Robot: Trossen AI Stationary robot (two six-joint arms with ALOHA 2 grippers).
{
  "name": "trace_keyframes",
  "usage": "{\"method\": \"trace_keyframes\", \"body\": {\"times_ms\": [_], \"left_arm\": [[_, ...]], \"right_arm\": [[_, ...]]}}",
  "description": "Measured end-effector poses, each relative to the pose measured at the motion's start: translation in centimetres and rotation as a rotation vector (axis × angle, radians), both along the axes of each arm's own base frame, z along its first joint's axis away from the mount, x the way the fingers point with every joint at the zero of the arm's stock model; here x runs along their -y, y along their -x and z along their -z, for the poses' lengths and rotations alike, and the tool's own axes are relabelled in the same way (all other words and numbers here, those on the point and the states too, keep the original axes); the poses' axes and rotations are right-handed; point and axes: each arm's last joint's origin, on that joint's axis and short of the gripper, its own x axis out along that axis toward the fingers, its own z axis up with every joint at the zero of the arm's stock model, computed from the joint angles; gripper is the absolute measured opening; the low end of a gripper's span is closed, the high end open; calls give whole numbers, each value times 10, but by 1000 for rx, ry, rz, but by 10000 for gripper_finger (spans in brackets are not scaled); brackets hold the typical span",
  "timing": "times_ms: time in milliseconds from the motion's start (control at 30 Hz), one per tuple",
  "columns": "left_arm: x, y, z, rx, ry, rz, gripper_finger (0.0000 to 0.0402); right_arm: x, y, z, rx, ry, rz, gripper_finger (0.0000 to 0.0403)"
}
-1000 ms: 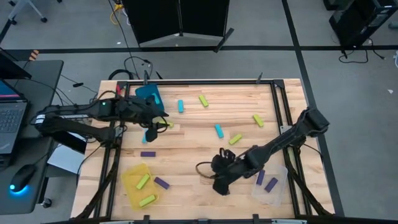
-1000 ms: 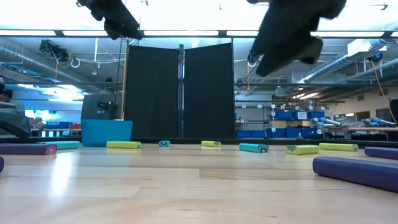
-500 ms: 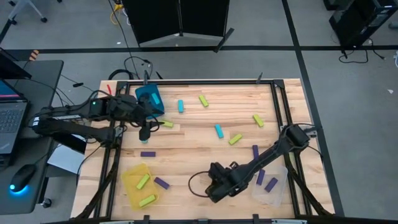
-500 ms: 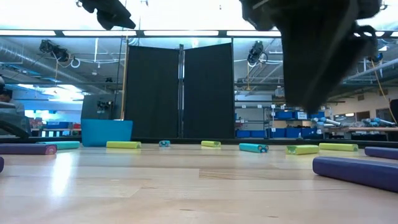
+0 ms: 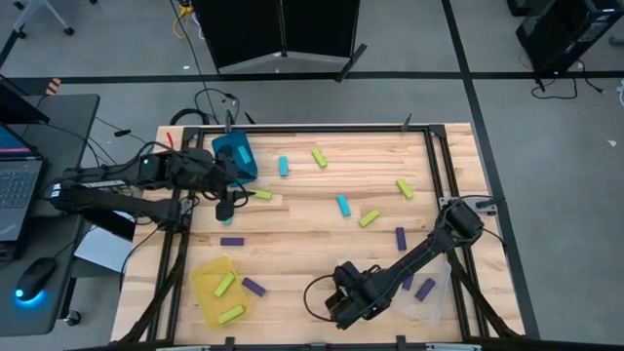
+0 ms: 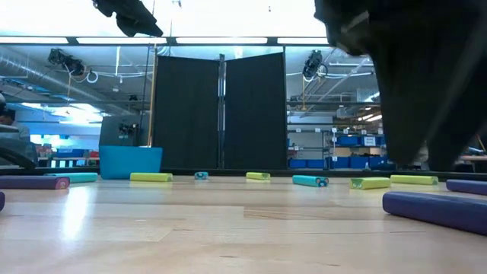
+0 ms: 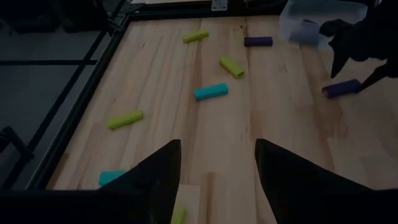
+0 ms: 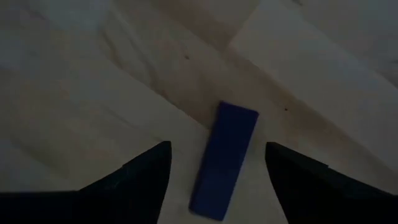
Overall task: Sort blocks
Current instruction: Put the purple block into the transparent bin
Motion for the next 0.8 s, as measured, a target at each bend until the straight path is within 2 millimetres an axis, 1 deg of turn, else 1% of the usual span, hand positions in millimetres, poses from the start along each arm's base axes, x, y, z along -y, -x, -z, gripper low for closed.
{"method": "trace_keyframes", "body": {"times_ms": [200, 367, 500, 733, 800], "left_arm": [[0, 3, -2, 11, -1, 0, 214], [0, 4, -3, 18, -3, 0, 214], [0, 4, -2, 11, -18, 8, 214], [0, 4, -3, 16, -23, 7, 214], [0, 4, -3, 14, -23, 7, 214]], "right_arm": [[-4, -1, 17, -34, -5, 12, 272], [-4, 0, 25, -75, 0, 15, 254], [-5, 0, 30, -104, -15, 1, 219], [-6, -2, 31, -89, -20, -21, 131], [-6, -2, 31, -91, -20, -32, 115]]}}
